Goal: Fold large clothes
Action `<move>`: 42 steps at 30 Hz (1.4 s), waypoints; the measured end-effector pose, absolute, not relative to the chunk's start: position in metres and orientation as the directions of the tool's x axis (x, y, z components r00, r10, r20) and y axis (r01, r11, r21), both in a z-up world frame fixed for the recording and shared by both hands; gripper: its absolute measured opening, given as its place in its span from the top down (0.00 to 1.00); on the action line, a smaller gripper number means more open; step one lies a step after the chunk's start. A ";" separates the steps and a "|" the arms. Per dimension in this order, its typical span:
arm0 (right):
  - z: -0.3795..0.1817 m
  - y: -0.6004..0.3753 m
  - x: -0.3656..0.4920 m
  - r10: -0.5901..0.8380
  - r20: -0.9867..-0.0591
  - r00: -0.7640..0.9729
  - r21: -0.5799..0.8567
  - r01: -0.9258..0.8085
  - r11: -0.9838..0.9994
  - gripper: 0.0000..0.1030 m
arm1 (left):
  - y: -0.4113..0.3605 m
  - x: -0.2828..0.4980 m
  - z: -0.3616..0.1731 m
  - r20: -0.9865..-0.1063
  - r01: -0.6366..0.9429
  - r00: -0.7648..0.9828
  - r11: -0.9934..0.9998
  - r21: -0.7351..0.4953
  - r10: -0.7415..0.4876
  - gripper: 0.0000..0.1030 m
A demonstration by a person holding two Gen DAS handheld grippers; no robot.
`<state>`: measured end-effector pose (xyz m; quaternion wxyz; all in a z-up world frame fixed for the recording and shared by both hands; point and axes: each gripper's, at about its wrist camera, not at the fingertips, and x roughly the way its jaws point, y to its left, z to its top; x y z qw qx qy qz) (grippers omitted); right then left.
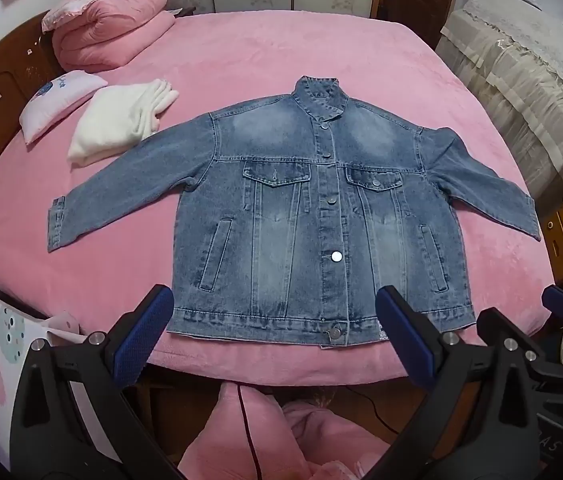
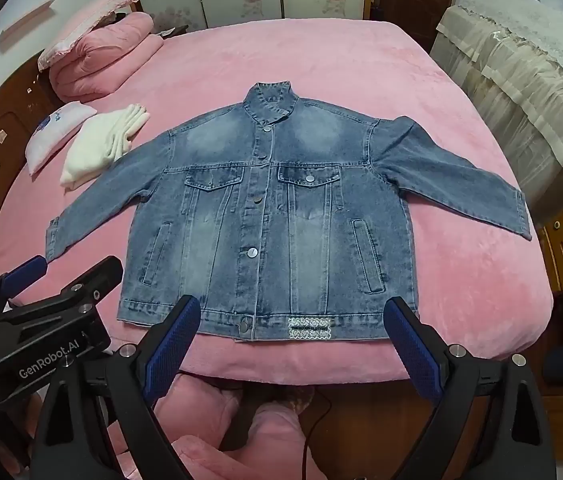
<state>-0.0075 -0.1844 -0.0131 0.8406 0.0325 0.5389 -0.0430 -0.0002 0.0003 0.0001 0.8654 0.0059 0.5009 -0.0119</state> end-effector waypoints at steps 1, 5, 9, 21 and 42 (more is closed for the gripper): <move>-0.013 -0.184 -0.007 -0.039 -0.910 0.412 0.005 0.107 0.994 0.09 | 0.000 0.000 0.000 -0.867 0.026 0.498 1.000 -0.001 -0.014 0.02; -0.014 -0.183 -0.006 -0.038 -0.911 0.411 0.007 0.107 0.994 0.09 | 0.000 0.000 0.000 -0.868 0.025 0.497 1.000 0.001 -0.011 0.03; -0.013 -0.183 -0.005 -0.038 -0.909 0.415 0.006 0.104 0.995 0.09 | -0.001 -0.001 0.002 -0.860 0.021 0.510 0.999 0.024 0.010 0.03; -0.018 -0.186 -0.005 -0.025 -0.912 0.409 0.017 0.099 0.995 0.09 | -0.002 -0.003 0.007 -0.859 0.016 0.512 0.999 0.041 0.027 0.04; -0.028 -0.204 -0.006 -0.035 -0.919 0.393 0.018 0.131 0.991 0.09 | -0.026 -0.003 0.003 -0.863 0.047 0.503 0.997 0.066 0.034 0.04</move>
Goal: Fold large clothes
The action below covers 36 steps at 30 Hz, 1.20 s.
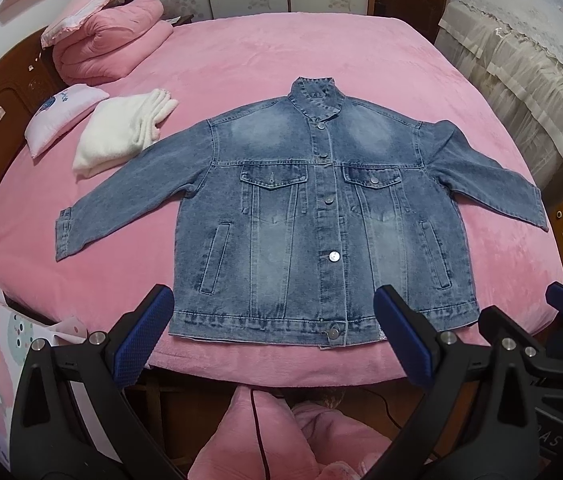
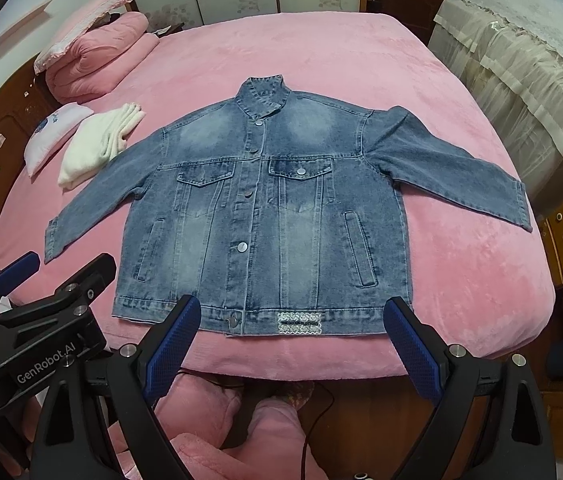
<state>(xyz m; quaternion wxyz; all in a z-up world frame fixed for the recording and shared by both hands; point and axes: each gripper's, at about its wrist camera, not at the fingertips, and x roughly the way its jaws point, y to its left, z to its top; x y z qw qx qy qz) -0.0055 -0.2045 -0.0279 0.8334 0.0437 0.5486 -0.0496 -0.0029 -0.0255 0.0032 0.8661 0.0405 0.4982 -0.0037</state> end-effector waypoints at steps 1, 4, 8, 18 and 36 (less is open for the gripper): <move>-0.028 -0.205 -0.005 -0.036 -0.919 0.392 0.017 0.131 0.991 0.09 | -0.026 -0.004 0.003 -0.864 0.048 0.503 0.997 0.066 0.033 0.04; -0.028 -0.206 -0.007 -0.040 -0.920 0.390 0.015 0.137 0.990 0.09 | -0.025 -0.004 0.003 -0.865 0.054 0.501 0.996 0.068 0.032 0.04; -0.024 -0.206 -0.007 -0.044 -0.921 0.387 0.015 0.146 0.989 0.09 | -0.026 -0.005 0.003 -0.865 0.061 0.501 0.996 0.070 0.030 0.04; -0.025 -0.207 -0.008 -0.047 -0.923 0.383 0.008 0.142 0.990 0.09 | -0.021 -0.006 -0.002 -0.876 0.055 0.481 0.997 0.051 0.018 0.04; -0.031 -0.150 0.029 -0.062 -0.922 0.382 -0.073 -0.014 0.997 0.09 | 0.030 0.026 -0.042 -0.921 -0.025 0.386 0.997 -0.071 -0.056 0.04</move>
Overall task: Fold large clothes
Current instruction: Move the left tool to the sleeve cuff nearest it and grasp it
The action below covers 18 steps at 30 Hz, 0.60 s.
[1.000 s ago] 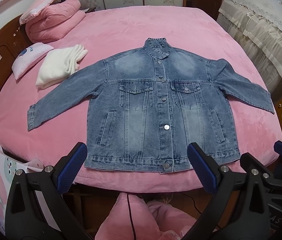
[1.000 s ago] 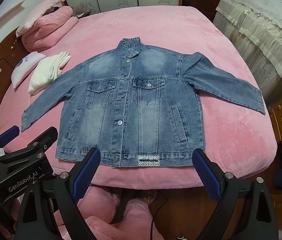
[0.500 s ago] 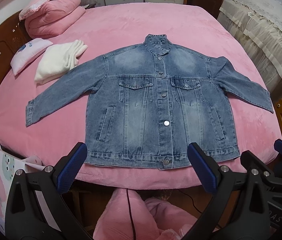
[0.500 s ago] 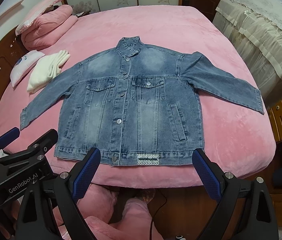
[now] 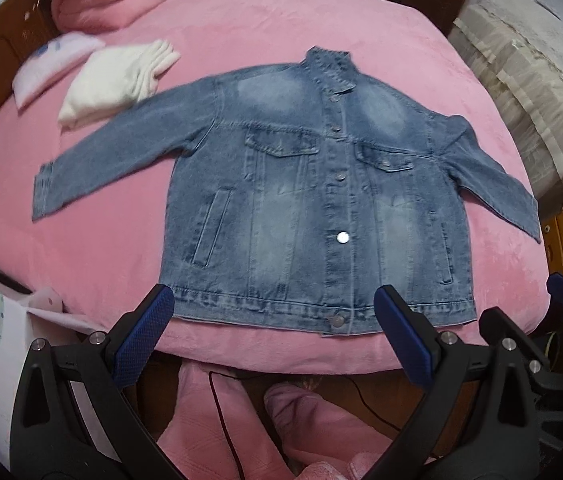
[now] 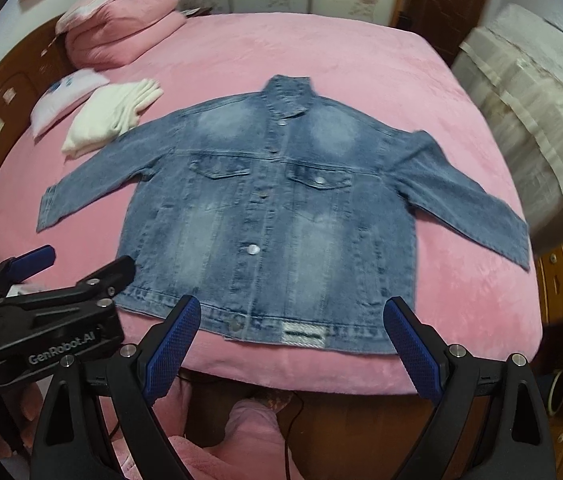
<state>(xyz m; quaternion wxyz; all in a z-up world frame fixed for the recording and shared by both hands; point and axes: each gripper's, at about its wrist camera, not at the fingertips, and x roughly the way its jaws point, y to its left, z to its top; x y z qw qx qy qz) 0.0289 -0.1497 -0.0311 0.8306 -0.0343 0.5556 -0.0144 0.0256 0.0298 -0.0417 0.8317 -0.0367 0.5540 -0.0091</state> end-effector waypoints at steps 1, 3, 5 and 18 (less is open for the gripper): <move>-0.034 -0.140 0.035 -0.055 -0.925 0.376 -0.074 -0.037 0.997 0.09 | 0.042 0.030 -0.048 -0.925 -0.043 0.374 0.995 -0.086 -0.064 0.04; -0.040 -0.118 0.045 -0.042 -0.932 0.361 -0.081 -0.094 0.992 0.09 | 0.067 0.039 -0.060 -0.934 -0.090 0.346 0.988 -0.124 -0.086 0.04; -0.045 -0.093 0.052 -0.041 -0.932 0.360 -0.104 -0.159 0.982 0.09 | 0.095 0.045 -0.072 -0.941 -0.152 0.321 0.974 -0.165 -0.110 0.04; -0.109 0.130 0.128 -0.019 -0.957 0.288 -0.158 -0.467 0.870 0.09 | 0.356 0.113 -0.156 -0.965 -0.598 0.190 0.759 -0.259 -0.179 0.04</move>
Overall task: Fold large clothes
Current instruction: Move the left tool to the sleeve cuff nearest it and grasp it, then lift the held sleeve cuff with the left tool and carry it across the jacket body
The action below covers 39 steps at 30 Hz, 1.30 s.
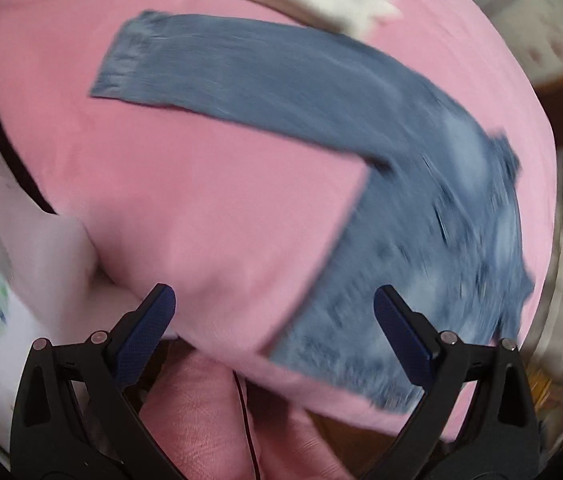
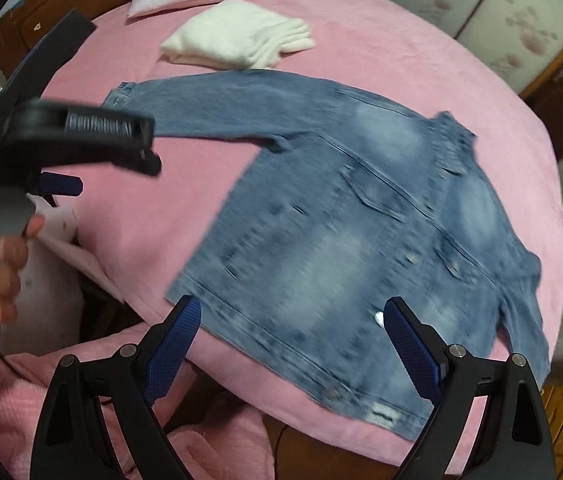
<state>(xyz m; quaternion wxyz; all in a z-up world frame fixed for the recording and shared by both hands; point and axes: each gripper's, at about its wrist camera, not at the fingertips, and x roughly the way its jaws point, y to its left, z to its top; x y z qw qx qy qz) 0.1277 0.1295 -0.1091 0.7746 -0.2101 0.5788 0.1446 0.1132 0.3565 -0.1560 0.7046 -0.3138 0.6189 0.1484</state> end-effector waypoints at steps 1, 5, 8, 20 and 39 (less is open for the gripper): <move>-0.113 0.142 0.137 -0.021 -0.960 0.280 -0.156 -0.470 0.869 0.09 | 0.383 0.119 -0.163 -0.965 -0.636 0.190 0.726 -0.262 -0.182 0.04; -0.126 0.199 0.177 -0.037 -0.967 0.252 -0.156 -0.468 0.870 0.09 | 0.481 0.136 -0.200 -0.965 -0.788 0.179 0.559 -0.258 -0.193 0.07; -0.138 0.227 0.206 -0.044 -0.976 0.215 -0.140 -0.457 0.878 0.09 | 0.541 0.144 -0.231 -0.964 -0.864 0.182 0.437 -0.250 -0.192 0.11; -0.192 0.296 0.250 -0.112 -0.993 0.032 -0.113 -0.501 0.858 0.09 | 0.652 0.119 -0.339 -0.931 -0.965 0.242 0.034 -0.261 -0.274 0.33; -0.212 0.305 0.248 -0.081 -0.996 -0.028 -0.050 -0.571 0.819 0.09 | 0.639 0.135 -0.280 -0.920 -0.897 0.386 0.204 -0.392 -0.067 0.96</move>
